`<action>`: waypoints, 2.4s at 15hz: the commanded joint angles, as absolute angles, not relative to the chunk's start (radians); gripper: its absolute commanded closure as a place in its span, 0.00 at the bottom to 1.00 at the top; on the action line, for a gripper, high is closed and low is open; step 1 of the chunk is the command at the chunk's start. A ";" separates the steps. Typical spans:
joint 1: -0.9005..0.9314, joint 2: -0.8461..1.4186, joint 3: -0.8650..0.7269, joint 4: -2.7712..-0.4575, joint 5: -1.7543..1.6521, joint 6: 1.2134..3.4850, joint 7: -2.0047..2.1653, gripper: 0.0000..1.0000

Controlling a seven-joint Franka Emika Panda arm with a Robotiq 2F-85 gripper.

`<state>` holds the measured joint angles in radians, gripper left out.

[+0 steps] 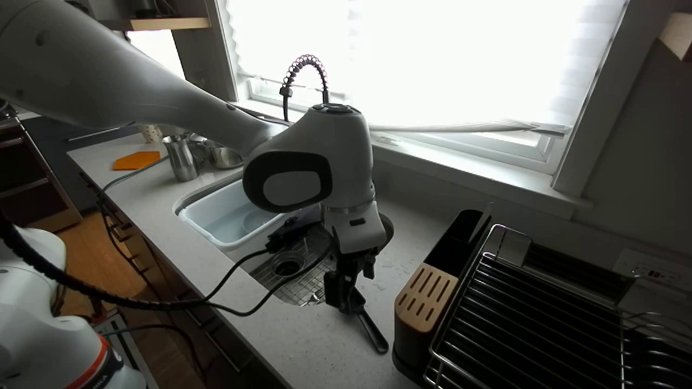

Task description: Place the black ladle under the running faucet then put it back on the counter.

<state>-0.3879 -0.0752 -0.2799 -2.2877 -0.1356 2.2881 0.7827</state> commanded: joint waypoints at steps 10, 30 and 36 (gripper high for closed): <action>-0.381 0.034 -0.340 -2.300 0.030 2.381 0.736 0.00; -0.379 0.096 -0.353 -2.287 0.189 2.397 0.641 0.79; -0.378 0.097 -0.354 -2.286 0.194 2.396 0.628 0.94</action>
<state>-0.3873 0.0823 -0.3413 -2.2890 0.1605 2.3822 0.6612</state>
